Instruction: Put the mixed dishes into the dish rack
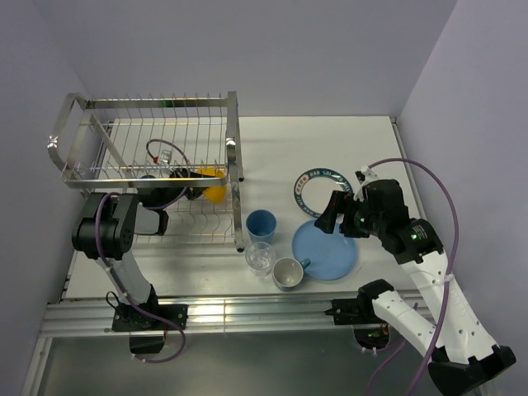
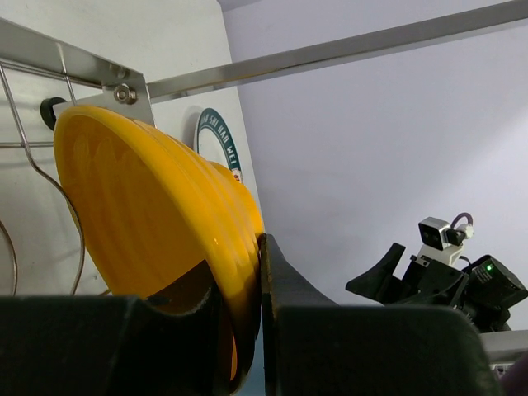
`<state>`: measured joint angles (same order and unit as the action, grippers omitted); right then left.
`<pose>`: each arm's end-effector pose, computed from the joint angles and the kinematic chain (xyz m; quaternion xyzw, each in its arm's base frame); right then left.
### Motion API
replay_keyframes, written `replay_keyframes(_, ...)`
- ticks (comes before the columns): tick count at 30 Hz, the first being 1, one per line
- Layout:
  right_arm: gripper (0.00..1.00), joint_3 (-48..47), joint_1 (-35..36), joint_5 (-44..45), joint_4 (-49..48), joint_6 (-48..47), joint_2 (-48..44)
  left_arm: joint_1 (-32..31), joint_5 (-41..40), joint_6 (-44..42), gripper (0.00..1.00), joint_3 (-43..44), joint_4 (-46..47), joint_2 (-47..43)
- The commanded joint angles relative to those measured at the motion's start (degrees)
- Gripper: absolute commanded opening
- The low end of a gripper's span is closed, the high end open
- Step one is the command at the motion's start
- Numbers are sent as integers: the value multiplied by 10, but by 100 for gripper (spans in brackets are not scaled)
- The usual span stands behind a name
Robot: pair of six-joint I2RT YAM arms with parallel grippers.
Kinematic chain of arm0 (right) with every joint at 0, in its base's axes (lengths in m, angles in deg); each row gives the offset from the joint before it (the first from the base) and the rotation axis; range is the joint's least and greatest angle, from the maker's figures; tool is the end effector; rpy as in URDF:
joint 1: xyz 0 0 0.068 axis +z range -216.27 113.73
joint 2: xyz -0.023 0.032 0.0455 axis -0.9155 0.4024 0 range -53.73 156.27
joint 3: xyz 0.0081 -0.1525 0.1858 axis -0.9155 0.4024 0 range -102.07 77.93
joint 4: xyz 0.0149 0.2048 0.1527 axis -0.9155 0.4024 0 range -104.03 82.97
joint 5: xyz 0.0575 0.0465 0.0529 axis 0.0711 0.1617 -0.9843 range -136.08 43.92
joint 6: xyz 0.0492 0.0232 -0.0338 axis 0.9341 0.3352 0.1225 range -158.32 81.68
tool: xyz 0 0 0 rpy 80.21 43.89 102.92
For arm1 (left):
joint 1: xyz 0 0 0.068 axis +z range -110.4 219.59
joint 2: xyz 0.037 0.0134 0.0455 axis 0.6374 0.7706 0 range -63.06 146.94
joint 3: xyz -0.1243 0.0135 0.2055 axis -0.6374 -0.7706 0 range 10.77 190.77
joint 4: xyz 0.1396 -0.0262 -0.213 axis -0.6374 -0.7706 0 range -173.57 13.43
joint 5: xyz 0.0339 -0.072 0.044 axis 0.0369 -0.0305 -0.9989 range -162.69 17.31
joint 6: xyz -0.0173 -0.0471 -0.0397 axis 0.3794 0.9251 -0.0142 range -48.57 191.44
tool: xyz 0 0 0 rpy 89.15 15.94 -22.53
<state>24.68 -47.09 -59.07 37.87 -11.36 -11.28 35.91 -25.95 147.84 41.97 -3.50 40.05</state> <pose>0.1529 0.0650 0.2923 0.0146 0.9056 0.2559 0.3380 0.3087 -0.0560 0.1315 -0.1527 0.6854 -0.6343 0.3233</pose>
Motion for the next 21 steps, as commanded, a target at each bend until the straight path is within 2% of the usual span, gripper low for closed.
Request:
replay_keyframes(1,89,-29,-3,6,-4,-8,2,0,17,-8,1,26,297,9)
replay_keyframes(7,89,-30,-3,9,-2,-10,2,0,31,-17,8,35,279,27)
replay_keyframes(10,89,-27,-3,9,-3,-11,3,-4,42,-57,10,41,226,10)
replay_keyframes(13,89,-26,-3,9,-3,-11,2,-10,42,-126,16,48,123,-25)
replay_keyframes(15,89,-25,-3,6,-4,-12,2,-18,36,-177,25,54,44,-47)
replay_keyframes(17,89,-24,-3,4,-5,-11,2,-24,28,-202,35,61,7,-57)
replay_keyframes(19,89,-23,-3,4,-6,-10,2,-26,31,-197,41,67,10,-50)
replay_keyframes(20,90,-21,-3,3,-7,-10,2,-26,34,-185,55,69,15,-47)
replay_keyframes(21,89,-21,-3,2,-7,-9,2,-27,36,-180,57,69,23,-38)
